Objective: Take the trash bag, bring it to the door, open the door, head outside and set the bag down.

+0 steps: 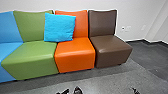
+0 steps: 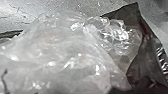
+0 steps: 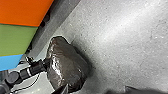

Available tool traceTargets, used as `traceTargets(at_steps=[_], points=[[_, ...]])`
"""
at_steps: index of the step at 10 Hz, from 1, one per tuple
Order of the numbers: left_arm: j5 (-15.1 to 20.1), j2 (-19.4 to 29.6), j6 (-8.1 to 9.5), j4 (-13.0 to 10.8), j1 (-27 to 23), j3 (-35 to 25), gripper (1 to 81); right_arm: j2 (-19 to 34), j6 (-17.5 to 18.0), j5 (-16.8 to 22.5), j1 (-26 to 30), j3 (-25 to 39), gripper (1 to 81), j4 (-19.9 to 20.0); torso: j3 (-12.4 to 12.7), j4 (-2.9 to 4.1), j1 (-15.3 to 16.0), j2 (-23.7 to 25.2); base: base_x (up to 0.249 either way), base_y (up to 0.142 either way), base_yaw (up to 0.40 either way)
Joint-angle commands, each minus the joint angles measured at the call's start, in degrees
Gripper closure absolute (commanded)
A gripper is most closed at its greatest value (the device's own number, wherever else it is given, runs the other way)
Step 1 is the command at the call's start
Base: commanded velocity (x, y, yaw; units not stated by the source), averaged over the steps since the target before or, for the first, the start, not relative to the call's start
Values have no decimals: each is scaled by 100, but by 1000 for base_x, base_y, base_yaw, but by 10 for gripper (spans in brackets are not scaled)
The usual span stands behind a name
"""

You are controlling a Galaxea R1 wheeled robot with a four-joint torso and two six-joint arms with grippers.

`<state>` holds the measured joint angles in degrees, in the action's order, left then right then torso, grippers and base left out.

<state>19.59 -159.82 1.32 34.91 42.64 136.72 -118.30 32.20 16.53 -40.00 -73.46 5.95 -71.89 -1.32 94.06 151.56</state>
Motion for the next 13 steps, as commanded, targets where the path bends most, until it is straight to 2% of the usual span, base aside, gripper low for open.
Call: traceTargets(at_steps=[1,2,3,4,5,8,9,10,11,12,13], points=[[405,81,-17,42,-586,-40,10,155,-3,210,575,87,10,117,-242,0,-4,-7,0,0,0],[406,90,-17,42,-568,-40,10,94,6,210,575,53,10,126,-543,0,90,123,0,0,0],[405,90,-17,42,-551,-40,10,49,6,210,567,8,10,135,-425,0,114,159,0,0,0],[414,81,-17,33,-516,-40,10,-21,6,237,567,-44,10,135,-197,0,147,206,0,0,0],[414,72,-17,42,-437,-40,10,-56,6,403,566,-62,10,152,-313,0,168,225,0,0,0],[396,-50,-17,42,-269,135,10,-109,6,456,567,-62,10,143,-367,0,177,234,0,0,0],[396,-130,-17,42,-260,242,10,-118,6,456,558,-62,10,135,-367,0,546,313,0,0,0],[405,-200,-17,33,-260,312,10,-109,-3,456,540,-71,10,135,-367,0,549,313,0,0,0],[405,-209,-17,42,-260,321,10,-109,-3,456,532,-97,10,126,-367,0,225,253,0,0,0],[405,-209,-17,42,-260,321,10,-127,-3,456,505,-123,10,109,-489,0,302,262,0,0,0],[396,-200,-18,42,-260,321,10,-179,-3,439,470,-124,10,82,-823,-146,337,260,0,0,0]])
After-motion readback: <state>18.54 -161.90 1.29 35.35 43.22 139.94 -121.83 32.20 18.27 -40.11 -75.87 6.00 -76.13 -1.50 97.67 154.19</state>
